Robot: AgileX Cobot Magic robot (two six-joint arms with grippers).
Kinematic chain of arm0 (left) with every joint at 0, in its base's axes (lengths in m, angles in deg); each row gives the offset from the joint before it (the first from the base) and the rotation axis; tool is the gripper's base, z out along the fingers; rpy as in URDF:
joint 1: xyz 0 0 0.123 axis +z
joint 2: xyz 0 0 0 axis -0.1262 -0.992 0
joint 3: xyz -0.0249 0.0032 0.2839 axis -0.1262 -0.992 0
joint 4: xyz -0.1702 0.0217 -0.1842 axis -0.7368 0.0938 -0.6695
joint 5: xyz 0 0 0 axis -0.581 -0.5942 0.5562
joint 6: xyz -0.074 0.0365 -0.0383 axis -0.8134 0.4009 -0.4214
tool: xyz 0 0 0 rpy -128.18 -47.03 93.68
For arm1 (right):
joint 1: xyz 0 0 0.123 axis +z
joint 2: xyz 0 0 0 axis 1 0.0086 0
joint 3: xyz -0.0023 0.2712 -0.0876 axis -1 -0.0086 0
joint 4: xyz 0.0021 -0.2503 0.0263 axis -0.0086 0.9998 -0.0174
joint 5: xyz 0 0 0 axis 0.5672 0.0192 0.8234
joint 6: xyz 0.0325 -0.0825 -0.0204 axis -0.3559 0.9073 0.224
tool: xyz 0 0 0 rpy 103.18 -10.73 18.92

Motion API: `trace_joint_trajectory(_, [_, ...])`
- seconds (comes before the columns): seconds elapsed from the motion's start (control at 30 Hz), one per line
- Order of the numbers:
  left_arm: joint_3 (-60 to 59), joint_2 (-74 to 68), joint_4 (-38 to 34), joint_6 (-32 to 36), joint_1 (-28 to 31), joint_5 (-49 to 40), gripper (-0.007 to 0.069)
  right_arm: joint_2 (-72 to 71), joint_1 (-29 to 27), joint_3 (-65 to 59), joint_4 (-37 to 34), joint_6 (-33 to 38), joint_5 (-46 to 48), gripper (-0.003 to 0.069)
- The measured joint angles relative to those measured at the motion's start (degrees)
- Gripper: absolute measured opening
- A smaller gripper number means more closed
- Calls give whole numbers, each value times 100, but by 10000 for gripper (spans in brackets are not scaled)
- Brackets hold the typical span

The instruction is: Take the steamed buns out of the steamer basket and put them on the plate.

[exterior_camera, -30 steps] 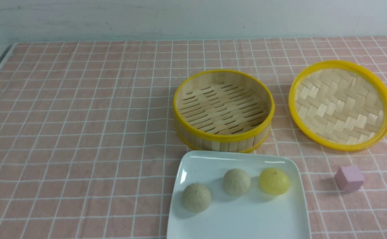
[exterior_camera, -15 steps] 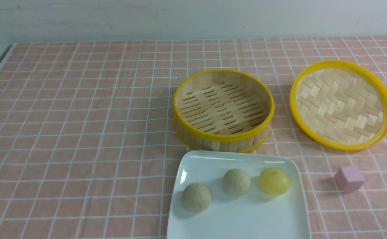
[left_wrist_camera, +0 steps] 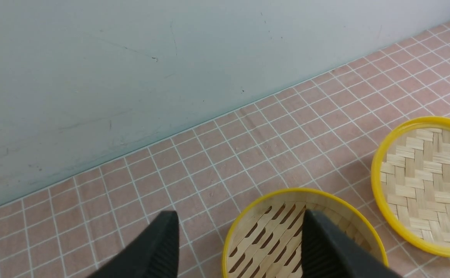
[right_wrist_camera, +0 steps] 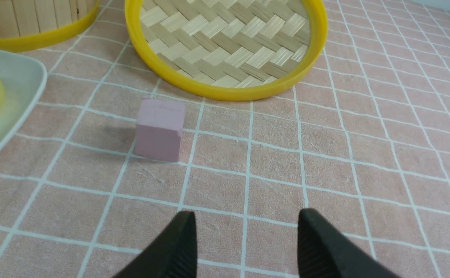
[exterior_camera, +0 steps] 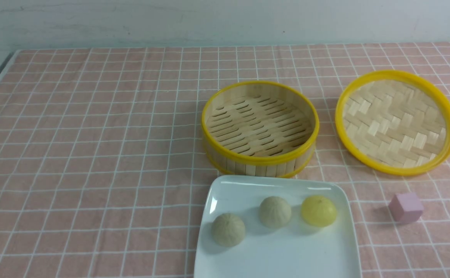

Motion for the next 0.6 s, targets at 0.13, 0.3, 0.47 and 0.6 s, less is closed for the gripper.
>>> trace_joint_trajectory(0.13, [0, 0, 0, 0, 0, -5, 431, 0, 0, 0, 0, 0, 0, 369])
trace_joint_trajectory(0.3, [0, 0, 14, 0, 0, 1, 432, 0, 0, 0, 0, 0, 0, 369])
trace_joint_trajectory(0.47, [0, 0, 628, 6, 0, -98, 432, 0, 0, 0, 0, -13, 0, 369])
trace_joint_trajectory(0.6, [-144, 49, 1302, -311, 0, -949, 432, 0, 0, 0, 0, -13, 0, 369])
